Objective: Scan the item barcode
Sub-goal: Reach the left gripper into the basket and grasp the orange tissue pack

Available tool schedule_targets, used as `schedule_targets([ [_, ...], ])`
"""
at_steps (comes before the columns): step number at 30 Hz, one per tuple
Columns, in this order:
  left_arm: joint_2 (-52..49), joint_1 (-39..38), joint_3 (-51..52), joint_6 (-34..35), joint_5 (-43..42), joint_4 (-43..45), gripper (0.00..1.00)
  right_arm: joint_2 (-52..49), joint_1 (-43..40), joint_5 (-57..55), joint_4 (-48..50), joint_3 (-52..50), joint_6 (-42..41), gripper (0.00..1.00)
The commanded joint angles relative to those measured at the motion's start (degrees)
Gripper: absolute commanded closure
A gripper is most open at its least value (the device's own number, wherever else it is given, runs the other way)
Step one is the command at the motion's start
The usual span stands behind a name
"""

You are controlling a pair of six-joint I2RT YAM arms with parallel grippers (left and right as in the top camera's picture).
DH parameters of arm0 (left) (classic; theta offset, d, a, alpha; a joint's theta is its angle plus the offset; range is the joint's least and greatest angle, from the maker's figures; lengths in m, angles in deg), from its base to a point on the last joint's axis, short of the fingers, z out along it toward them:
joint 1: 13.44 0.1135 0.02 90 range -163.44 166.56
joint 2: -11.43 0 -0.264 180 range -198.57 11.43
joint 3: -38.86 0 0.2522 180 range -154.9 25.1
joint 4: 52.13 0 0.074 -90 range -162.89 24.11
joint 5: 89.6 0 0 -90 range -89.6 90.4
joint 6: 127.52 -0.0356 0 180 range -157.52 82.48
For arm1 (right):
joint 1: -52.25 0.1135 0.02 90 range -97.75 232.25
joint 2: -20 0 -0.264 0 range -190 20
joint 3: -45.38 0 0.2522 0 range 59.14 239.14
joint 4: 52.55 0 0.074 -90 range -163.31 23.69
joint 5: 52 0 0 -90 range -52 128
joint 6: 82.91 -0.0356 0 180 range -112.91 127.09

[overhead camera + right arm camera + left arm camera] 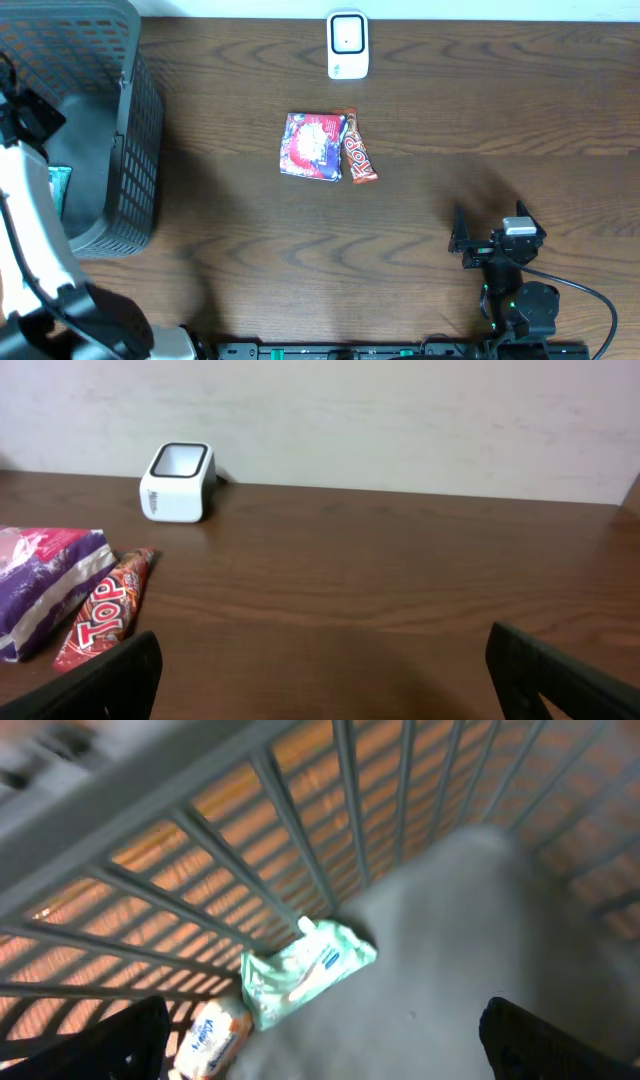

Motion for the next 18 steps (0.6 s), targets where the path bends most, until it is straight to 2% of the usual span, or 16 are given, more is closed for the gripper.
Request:
schedule_targets([
  [1,-3.5,0.6,-0.1,-2.9,-0.1,-1.5,0.01,0.3,0.3,-0.1,-0.2,-0.1,0.2,0.01],
  [4,-6.3,0.6,-0.1,-1.7,3.3,-3.4,0.02,0.3,0.3,-0.1,-0.2,-0.1,0.2,0.01],
  [7,-8.7,0.8,-0.1,3.1,8.1,-6.8,0.02,0.3,0.3,-0.1,-0.2,-0.1,0.2,0.01],
  [13,-11.5,0.9,1.7,4.4,8.4,-8.7,0.02,0.3,0.3,-0.1,-0.2,-0.1,0.2,0.01],
  [18,-12.3,2.2,4.2,14.1,12.7,-10.7,0.02,0.3,0.3,-0.1,-0.2,-0.1,0.2,0.01],
])
